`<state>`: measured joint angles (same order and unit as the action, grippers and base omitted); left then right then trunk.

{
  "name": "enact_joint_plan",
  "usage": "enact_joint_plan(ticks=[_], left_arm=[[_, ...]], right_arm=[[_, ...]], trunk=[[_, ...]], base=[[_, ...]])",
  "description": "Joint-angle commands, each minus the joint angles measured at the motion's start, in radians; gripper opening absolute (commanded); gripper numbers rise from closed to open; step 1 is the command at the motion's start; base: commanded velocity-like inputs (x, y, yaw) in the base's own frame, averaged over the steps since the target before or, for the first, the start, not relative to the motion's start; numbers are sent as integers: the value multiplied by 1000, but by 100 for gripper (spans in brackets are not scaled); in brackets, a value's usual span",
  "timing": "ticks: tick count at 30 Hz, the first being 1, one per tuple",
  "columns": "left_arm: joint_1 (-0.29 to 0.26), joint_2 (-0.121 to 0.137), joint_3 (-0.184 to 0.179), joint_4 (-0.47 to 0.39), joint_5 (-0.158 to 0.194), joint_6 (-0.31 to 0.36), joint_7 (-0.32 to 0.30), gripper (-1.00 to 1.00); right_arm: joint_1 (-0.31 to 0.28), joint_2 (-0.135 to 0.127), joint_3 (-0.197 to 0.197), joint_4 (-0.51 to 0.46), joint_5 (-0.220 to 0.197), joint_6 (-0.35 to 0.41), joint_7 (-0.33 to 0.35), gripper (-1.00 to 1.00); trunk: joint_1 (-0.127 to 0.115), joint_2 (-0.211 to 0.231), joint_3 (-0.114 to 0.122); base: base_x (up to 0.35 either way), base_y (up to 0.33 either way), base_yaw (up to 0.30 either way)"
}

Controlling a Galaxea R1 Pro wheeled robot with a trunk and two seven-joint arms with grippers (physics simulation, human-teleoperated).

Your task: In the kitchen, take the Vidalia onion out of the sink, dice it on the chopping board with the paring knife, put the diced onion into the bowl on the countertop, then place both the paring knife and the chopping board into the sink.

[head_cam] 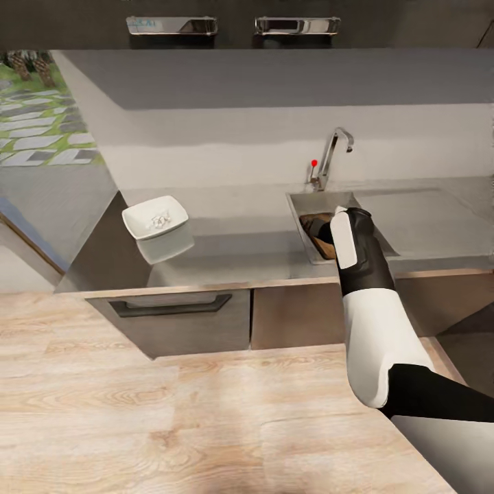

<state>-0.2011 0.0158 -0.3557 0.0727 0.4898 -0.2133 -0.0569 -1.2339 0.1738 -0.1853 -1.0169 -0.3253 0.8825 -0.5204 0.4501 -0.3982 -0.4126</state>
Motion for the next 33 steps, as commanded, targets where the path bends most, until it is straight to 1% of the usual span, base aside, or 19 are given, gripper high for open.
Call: enact_joint_plan(ticks=[1, 18, 29, 30, 33], left_arm=[[-1, 0, -8, 4, 10, -6, -6, 100], [-1, 0, -8, 4, 10, -6, -6, 100], [-1, 0, -8, 4, 10, -6, -6, 100], [-1, 0, -8, 4, 10, -6, -6, 100], [-1, 0, -8, 4, 10, -8, -6, 100]], right_arm=[[-1, 1, -2, 0, -11, 1, -9, 100], [5, 1, -2, 3, -11, -3, -9, 100], [5, 1, -2, 62, -7, -8, -7, 100], [5, 1, -2, 74, -6, -15, -7, 100], [7, 1, -1, 172, -2, -109, -6, 100]], trunk=[[0, -2, -2], [0, -2, -2], [0, -2, -2], [0, -2, -2], [0, -2, -2]], base=[[-338, 0, 0], [-338, 0, 0], [-338, 0, 0], [-338, 0, 0], [-258, 0, 0]])
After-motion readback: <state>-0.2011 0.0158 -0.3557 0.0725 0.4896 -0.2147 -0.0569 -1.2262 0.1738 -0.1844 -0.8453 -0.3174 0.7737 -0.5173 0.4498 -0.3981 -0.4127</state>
